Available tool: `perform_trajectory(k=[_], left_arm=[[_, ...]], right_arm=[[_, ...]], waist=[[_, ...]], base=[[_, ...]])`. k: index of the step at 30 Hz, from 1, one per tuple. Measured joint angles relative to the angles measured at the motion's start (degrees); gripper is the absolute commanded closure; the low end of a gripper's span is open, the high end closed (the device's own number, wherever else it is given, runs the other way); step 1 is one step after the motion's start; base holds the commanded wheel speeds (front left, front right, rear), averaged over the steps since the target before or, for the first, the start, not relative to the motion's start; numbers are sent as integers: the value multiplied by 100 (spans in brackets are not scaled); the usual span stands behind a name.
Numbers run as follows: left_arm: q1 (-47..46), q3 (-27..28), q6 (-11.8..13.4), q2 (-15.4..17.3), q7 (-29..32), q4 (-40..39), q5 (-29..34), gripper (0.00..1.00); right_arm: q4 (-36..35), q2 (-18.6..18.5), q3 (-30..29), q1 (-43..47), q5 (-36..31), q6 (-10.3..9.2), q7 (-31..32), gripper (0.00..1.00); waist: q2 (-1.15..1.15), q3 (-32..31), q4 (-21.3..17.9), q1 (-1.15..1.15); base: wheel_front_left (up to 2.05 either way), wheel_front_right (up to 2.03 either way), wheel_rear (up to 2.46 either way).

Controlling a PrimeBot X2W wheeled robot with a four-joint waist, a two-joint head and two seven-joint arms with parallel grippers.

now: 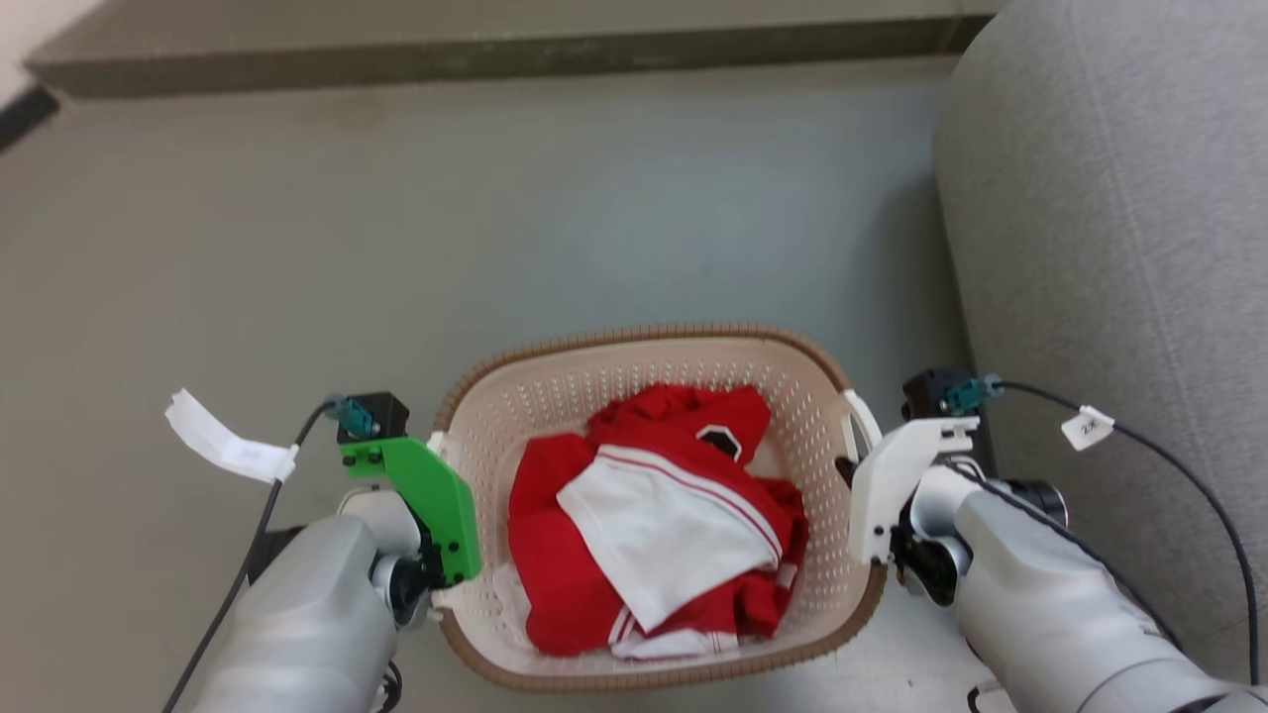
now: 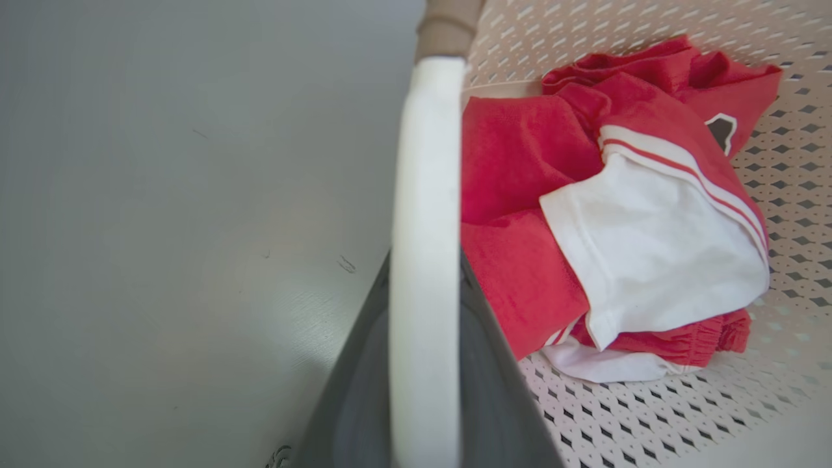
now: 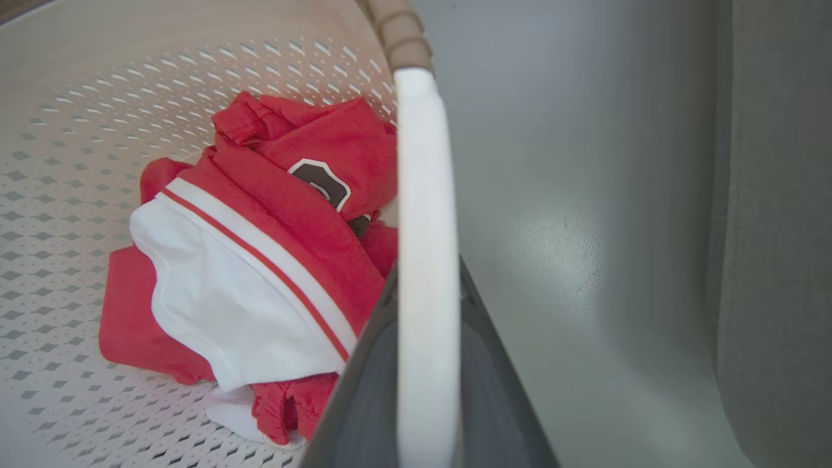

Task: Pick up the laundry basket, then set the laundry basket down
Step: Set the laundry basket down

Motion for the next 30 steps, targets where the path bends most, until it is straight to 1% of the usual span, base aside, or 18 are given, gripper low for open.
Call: perform_trajectory(k=[16,18,27,30], left_arm=[[-646,-48,170,48,-305,-200,67,100],[-724,-64,176,48,-355,-225,67,100],[-1000,-102,177,48,-614,-256,109,100],[-1059,-103,177,48,-691,-250,129,100]], right_arm=[[-41,-115,77,-800,-224,22,-407,100],[-40,-153,82,-882,-230,60,-450,100],[13,-183,86,-1169,-248,62,-602,100],[27,-183,73,-1216,-247,62,-609,100]], waist=[[0,1307,198,1],[0,1462,229,1],[0,2080,369,1],[0,2199,389,0]], base=[[0,0,0],[0,0,0],[0,0,0],[0,0,0]])
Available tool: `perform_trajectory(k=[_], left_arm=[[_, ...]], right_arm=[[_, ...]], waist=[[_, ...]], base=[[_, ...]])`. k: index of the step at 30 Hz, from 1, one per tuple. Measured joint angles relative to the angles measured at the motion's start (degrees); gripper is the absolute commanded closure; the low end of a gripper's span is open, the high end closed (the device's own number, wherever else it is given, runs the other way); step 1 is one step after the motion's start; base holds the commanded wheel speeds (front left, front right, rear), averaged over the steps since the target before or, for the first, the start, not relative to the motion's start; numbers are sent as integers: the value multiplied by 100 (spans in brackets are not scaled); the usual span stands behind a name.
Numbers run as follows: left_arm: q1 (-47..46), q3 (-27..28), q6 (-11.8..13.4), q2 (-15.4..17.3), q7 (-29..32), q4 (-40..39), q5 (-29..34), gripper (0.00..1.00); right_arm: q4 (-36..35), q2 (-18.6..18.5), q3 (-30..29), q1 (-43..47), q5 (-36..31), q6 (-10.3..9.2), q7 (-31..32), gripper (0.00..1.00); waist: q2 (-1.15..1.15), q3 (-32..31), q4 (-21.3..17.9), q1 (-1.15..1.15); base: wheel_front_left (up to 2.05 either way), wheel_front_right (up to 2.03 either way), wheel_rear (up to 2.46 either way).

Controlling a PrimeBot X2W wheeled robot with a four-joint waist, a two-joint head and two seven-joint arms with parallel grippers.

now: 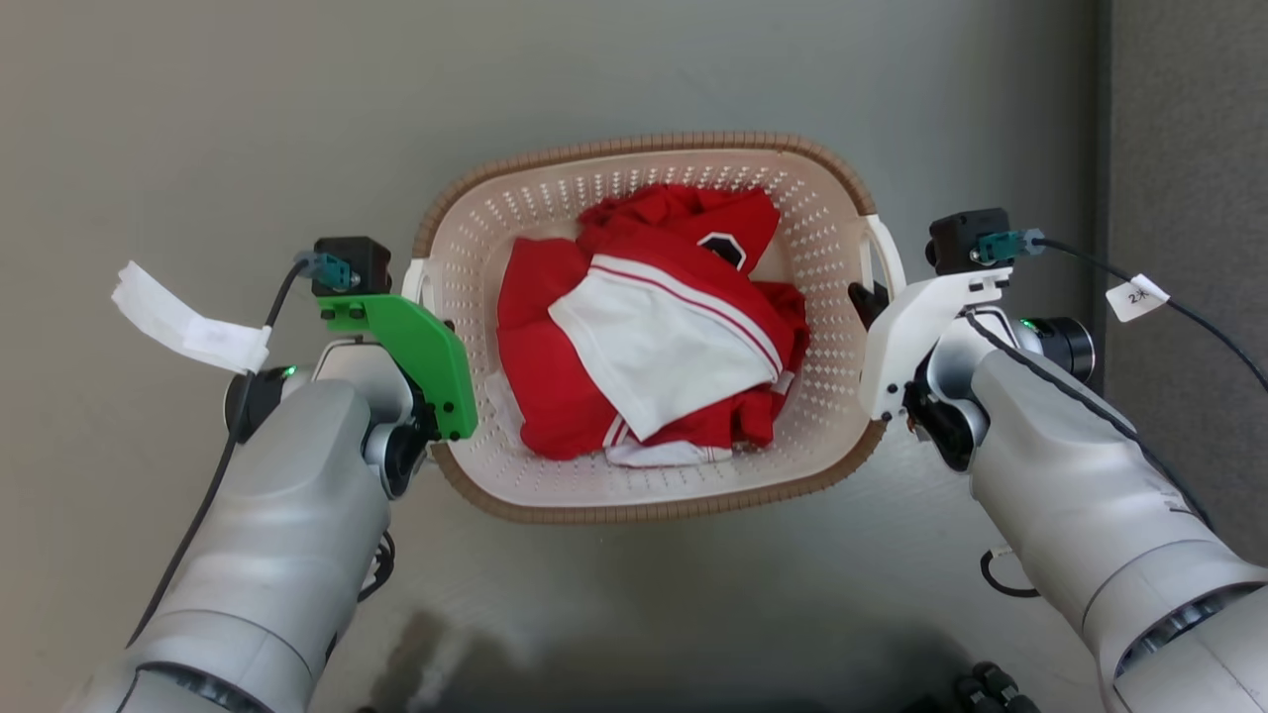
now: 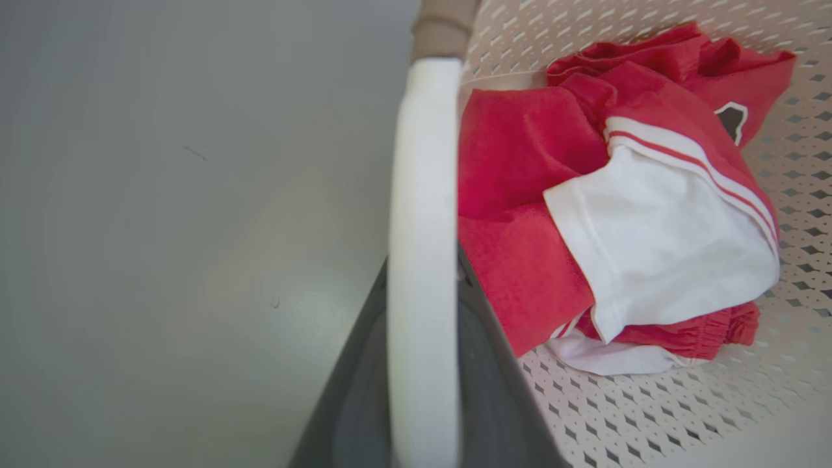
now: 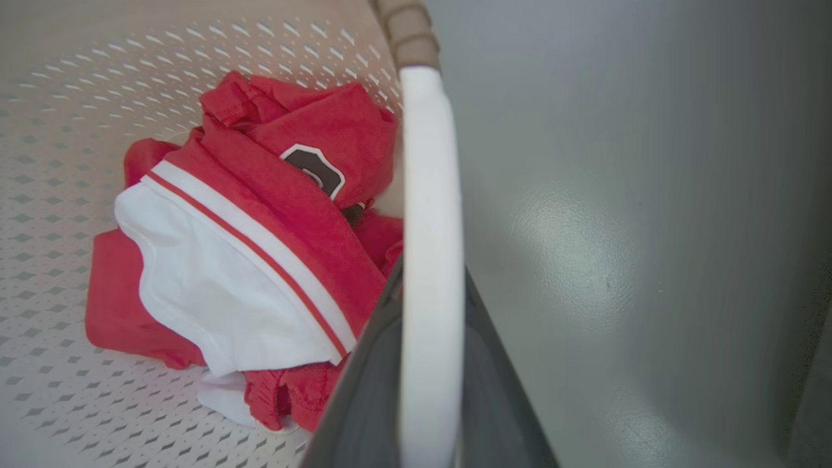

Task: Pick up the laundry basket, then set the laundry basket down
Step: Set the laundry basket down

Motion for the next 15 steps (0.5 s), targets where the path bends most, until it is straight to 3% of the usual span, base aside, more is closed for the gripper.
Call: perform_trajectory(k=[15], left_arm=[[-328,-119,-36,-16,-355,97,77,100]], right_arm=[[178,-12,-89,-262,12,0,-229,100]], waist=[[0,783,42,0]], base=[[0,0,0]])
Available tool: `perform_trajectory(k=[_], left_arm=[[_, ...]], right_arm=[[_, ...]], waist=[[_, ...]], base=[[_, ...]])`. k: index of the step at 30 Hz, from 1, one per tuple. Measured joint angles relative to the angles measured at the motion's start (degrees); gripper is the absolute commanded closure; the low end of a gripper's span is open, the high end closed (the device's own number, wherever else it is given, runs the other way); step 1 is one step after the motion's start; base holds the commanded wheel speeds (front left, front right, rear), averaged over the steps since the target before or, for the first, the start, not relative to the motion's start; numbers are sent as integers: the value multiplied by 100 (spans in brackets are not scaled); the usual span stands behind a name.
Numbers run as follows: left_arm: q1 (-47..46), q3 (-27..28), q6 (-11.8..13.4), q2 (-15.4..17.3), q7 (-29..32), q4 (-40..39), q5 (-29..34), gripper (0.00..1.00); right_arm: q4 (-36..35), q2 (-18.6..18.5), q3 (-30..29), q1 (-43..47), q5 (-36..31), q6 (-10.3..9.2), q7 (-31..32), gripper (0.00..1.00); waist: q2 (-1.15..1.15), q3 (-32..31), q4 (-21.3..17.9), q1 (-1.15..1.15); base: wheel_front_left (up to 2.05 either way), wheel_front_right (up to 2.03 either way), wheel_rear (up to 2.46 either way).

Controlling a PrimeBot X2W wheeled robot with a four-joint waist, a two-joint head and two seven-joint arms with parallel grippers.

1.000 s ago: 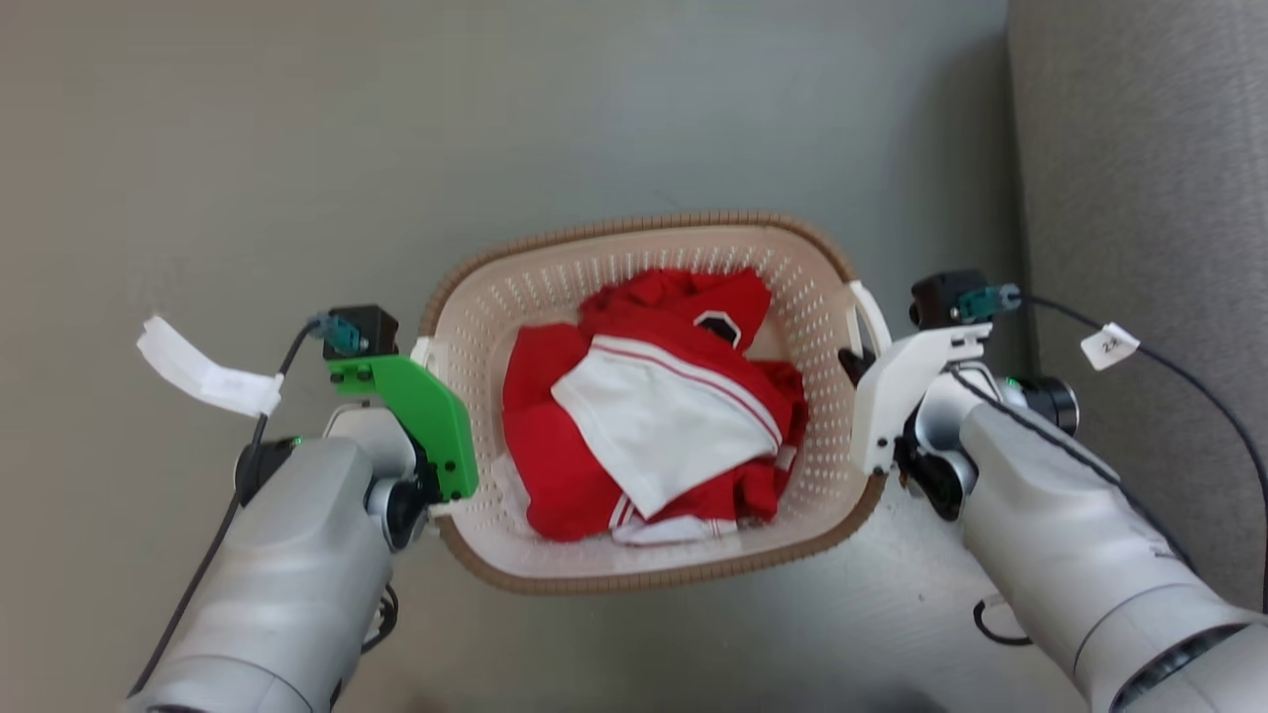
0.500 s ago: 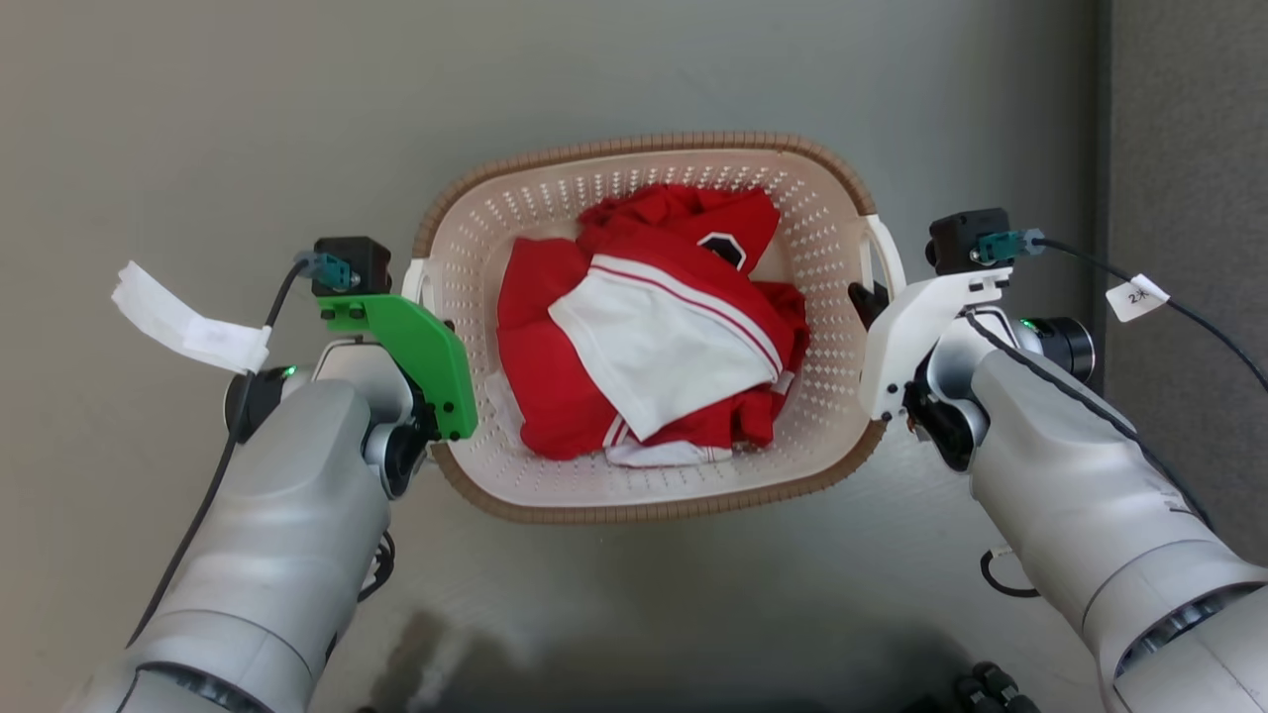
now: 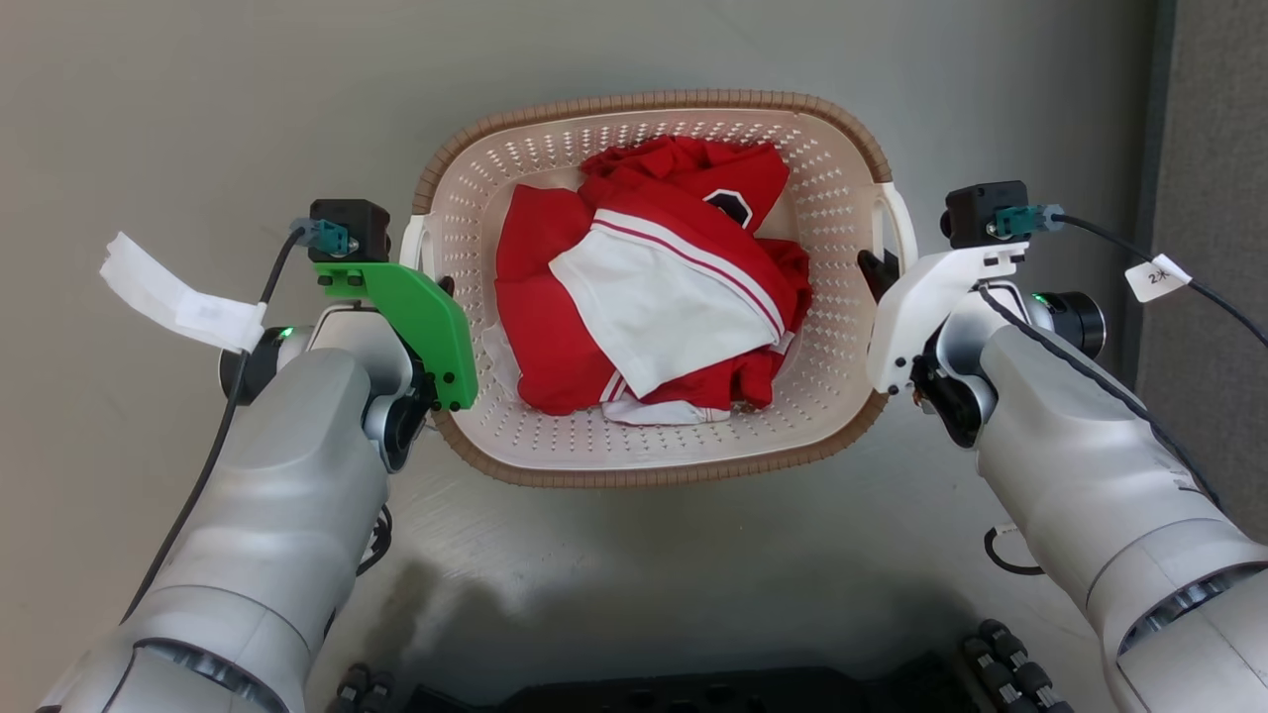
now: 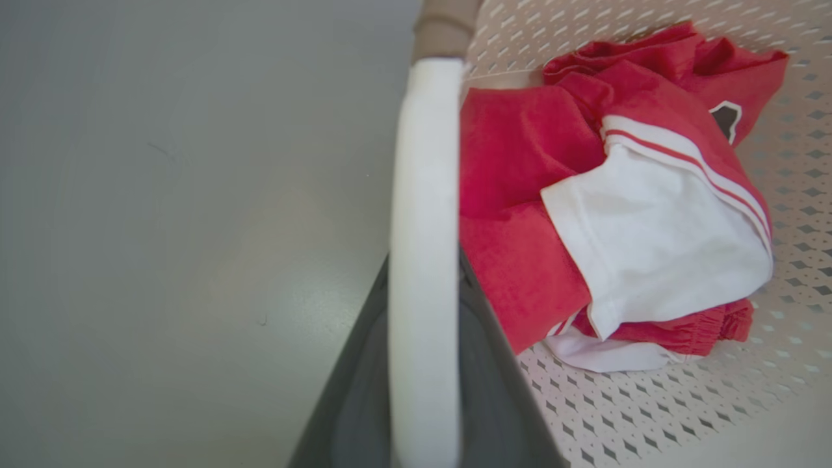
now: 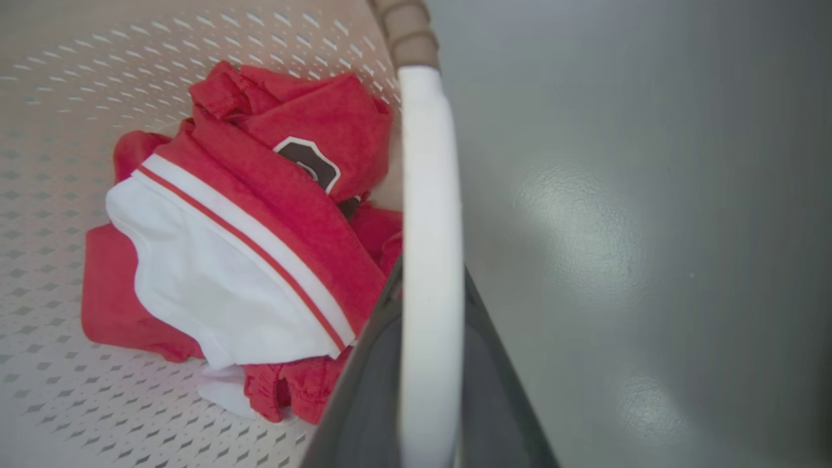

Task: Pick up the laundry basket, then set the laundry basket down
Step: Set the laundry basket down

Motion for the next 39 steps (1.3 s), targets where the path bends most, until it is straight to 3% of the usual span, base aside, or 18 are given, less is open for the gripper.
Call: perform_trajectory(k=[38,39], left_arm=[[-158,-292,-203,-7,-63,197,41,100],[-158,-327,-203,-5,-64,207,41,85]], right_arm=[[230,37,43,-165,13,110,-221,100],[233,38,43,-165,16,140,-226,100]], waist=[[0,248,-58,-1],[0,245,-57,-1]], base=[[0,0,0],[0,0,0]])
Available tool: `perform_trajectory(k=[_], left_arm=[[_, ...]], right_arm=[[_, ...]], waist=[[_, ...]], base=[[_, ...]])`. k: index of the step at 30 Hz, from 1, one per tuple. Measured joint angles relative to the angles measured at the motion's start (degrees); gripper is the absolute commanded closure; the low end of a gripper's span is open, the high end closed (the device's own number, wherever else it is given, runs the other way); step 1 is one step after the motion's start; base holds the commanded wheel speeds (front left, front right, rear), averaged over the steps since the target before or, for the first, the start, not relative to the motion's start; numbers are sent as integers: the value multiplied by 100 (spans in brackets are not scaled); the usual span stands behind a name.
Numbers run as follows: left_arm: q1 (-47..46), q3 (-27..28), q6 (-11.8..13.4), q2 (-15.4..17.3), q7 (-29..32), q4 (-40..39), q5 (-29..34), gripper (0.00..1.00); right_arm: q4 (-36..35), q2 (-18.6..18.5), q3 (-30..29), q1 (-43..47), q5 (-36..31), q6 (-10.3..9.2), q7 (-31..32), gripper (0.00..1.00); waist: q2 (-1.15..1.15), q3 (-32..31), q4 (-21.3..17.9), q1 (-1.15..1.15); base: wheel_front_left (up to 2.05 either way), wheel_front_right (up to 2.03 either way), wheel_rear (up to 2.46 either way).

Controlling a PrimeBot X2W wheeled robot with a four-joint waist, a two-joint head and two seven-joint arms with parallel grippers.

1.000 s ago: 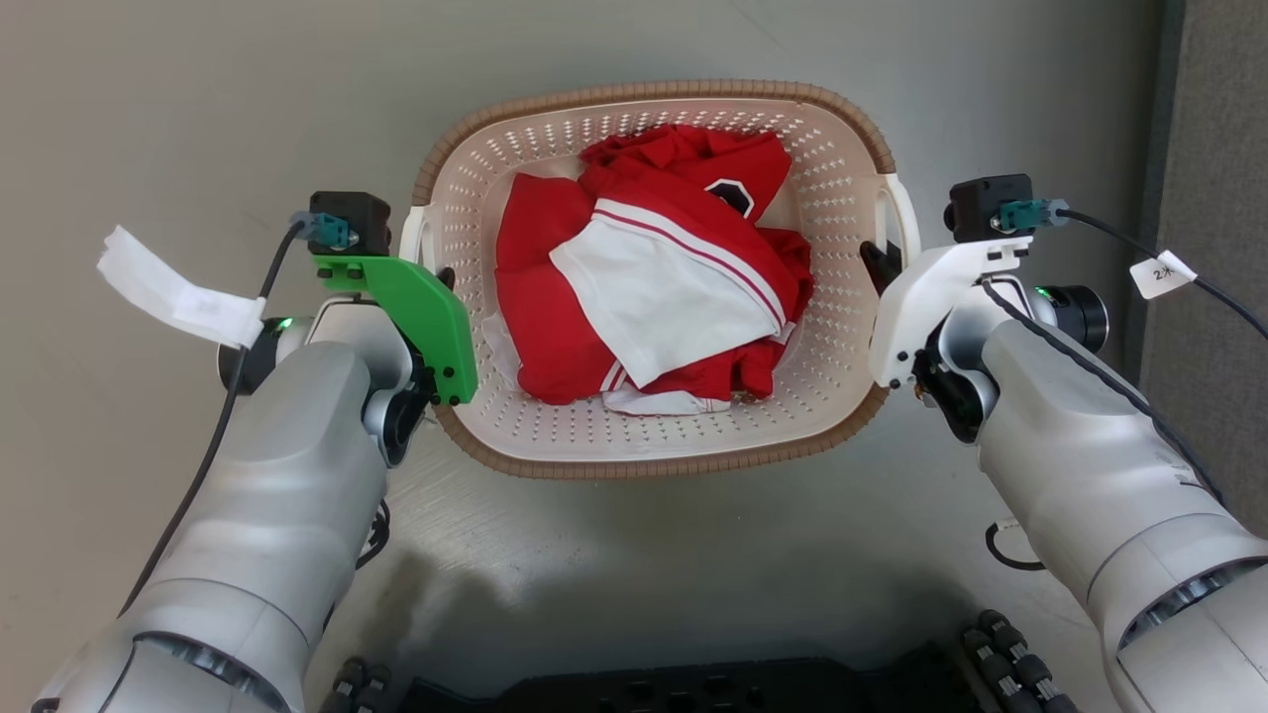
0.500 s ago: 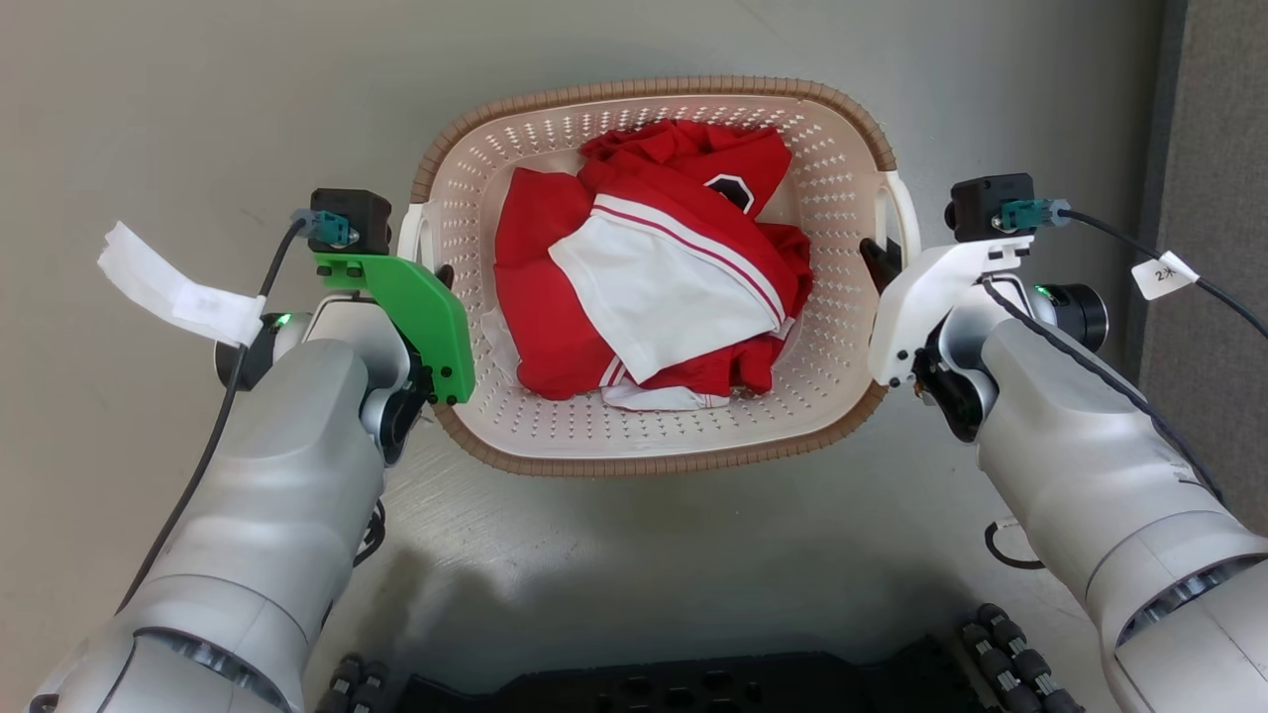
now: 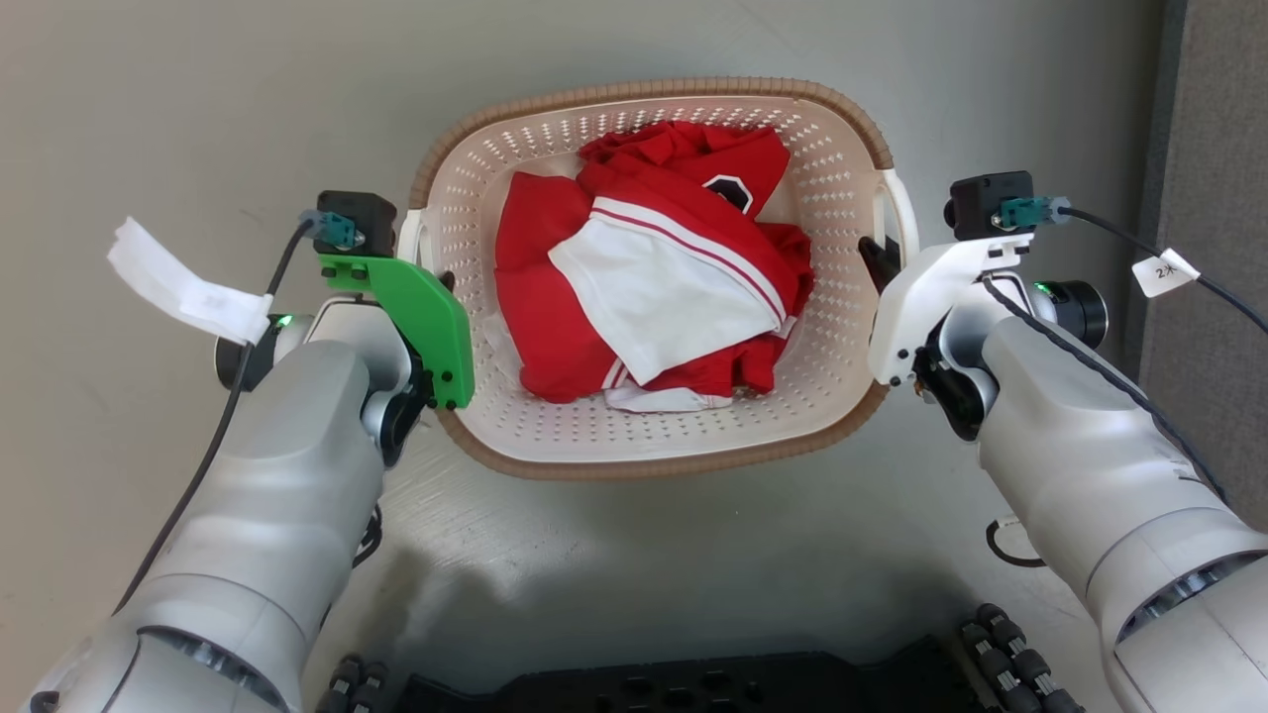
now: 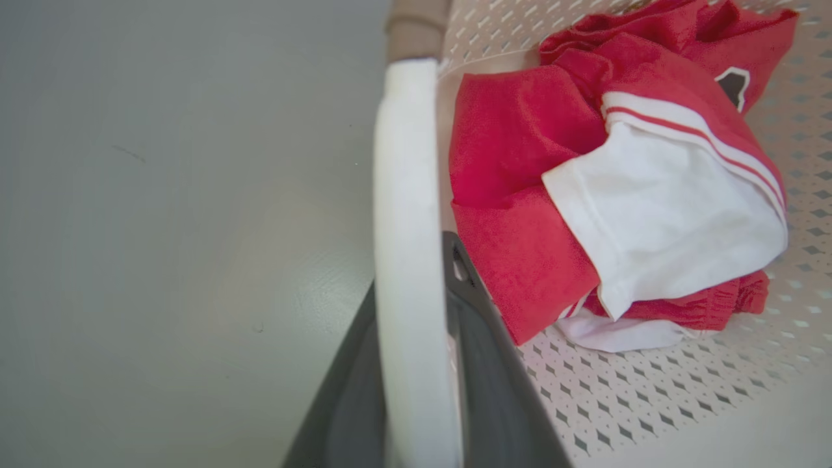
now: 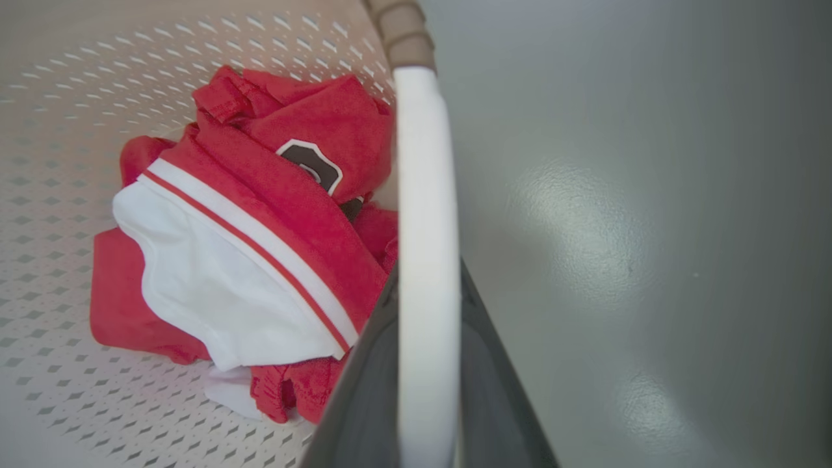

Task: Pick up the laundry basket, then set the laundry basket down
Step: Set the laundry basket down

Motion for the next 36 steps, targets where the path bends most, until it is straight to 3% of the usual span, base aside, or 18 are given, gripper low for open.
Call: perform_trajectory(k=[1,2,3,12,20,30,36], left_arm=[[-1,-32,-4,7,14,12,0,55],[-1,-49,-34,15,64,30,0,0],[-1,-62,-47,36,73,44,0,0],[0,-35,-54,136,-148,46,-59,0],[131,34,-55,135,-757,41,-136,0],[723,-33,-46,151,-1596,155,-46,0],[931,-32,4,178,-1668,145,-42,0]], right_arm=[[-3,-3,13,-1,-1,7,-45,87],[-15,-11,15,-3,0,15,-99,30],[-22,-40,15,-8,0,15,-144,0],[-21,-105,36,-2,9,63,-355,0],[-18,-94,100,291,9,112,-597,0],[-174,-57,-14,795,98,113,-782,0],[-265,-51,-47,990,112,113,-805,0]], waist=[[0,-5,1,0],[0,-11,1,0],[0,-18,2,0],[0,-160,31,0],[0,-446,35,0],[0,-1205,-38,0],[0,-1585,-106,0]], base=[[0,0,0],[0,0,0],[0,0,0],[0,0,0],[0,0,0],[0,0,0],[0,0,0]])
